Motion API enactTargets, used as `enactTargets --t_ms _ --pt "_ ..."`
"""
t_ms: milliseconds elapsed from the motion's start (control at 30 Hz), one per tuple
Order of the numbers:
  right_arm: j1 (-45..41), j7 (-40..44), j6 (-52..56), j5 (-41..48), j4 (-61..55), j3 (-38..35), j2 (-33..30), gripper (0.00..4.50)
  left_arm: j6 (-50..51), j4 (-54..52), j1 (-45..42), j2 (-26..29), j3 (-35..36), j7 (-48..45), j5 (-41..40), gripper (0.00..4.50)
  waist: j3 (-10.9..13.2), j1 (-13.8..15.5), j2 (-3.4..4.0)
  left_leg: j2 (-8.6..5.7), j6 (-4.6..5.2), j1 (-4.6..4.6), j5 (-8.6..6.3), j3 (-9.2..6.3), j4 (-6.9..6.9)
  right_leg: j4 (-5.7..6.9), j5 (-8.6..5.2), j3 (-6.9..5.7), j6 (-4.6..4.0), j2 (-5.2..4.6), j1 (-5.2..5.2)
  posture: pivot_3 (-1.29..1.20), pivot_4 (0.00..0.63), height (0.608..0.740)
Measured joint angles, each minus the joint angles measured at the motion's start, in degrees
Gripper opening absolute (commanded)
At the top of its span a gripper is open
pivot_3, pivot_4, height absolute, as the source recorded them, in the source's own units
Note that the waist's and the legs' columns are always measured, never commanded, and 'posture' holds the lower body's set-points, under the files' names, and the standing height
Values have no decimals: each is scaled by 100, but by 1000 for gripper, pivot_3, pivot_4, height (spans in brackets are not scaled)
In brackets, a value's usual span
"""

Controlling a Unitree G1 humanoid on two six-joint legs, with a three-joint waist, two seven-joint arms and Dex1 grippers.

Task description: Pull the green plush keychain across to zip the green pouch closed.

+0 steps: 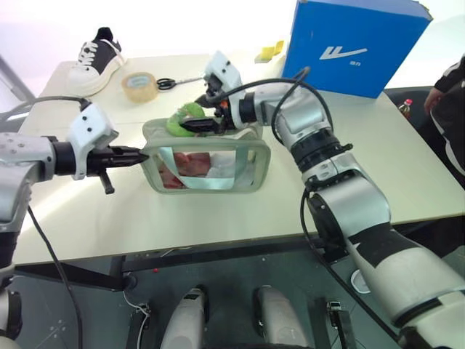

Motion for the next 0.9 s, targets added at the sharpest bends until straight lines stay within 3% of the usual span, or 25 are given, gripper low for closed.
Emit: enactTargets --t_ms 133,167,267,533,700,900 --pt "-122 120 -2 -25 23 -28 -13 290 6 -75 88 0 46 50 -17 0 0 -1 0 0 0 0 0 0 0 1 0 0 0 0 0 0 150 740" --pt "-149 128 -2 -23 23 -50 -13 74 10 -87 89 0 47 64 -20 0 0 1 0 0 0 0 0 0 0 0 0 0 0 0 0 0 150 740" --pt "-205 169 150 79 -40 -203 -119 74 18 -169 127 -1 49 100 -29 0 0 15 0 0 0 -1 0 0 0 -1 0 0 0 0 1 0 150 740" --pt "-151 -179 654 249 -643 -824 -1316 74 46 -288 294 0 140 169 -150 0 0 11 1 0 0 -1 0 0 0 -3 0 0 0 -2 1 0 150 740" --pt "767 -779 712 124 -1272 -970 -2039 74 89 -301 278 0 114 138 -179 0 0 13 0 0 0 -1 0 3 1 -5 -1 2 -1 -2 2 0 150 740" --pt "1967 -1556 914 111 -2008 -1170 -2183 74 28 -102 -71 -2 -84 4 -127 0 1 4 2 2 2 0 0 9 1 -2 0 5 0 -2 2 0 150 740"
